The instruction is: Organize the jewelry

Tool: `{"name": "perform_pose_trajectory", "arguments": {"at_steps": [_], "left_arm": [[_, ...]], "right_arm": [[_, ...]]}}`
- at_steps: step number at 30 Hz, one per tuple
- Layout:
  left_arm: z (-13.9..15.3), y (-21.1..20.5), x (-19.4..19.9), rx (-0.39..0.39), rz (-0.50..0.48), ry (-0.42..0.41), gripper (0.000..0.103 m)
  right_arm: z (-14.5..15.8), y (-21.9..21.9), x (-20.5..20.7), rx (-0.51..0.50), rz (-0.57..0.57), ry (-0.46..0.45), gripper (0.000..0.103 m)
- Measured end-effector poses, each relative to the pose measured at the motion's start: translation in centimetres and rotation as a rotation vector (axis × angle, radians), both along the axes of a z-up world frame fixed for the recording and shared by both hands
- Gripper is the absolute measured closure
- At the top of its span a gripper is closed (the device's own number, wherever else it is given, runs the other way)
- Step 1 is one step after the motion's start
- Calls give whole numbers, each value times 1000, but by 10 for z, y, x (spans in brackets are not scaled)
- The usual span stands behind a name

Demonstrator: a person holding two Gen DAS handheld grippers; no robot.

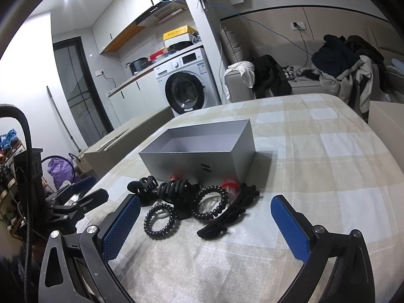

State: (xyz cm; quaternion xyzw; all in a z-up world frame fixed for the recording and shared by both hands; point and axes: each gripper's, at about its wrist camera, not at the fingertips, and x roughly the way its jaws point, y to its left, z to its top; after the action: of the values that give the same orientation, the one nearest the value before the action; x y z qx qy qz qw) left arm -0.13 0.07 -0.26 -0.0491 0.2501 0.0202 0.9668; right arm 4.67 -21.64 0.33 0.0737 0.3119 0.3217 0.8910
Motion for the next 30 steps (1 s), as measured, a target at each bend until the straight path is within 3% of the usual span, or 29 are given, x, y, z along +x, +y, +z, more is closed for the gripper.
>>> {"name": "perform_pose_trajectory", "arguments": {"at_steps": [18, 30], "left_arm": [[0, 0, 2, -2, 6, 9, 1], [13, 4, 10, -6, 20, 23, 1]], "right_arm": [[-2, -3, 6, 19, 1, 39, 0], [-2, -3, 30, -49, -99, 127, 0]]}}
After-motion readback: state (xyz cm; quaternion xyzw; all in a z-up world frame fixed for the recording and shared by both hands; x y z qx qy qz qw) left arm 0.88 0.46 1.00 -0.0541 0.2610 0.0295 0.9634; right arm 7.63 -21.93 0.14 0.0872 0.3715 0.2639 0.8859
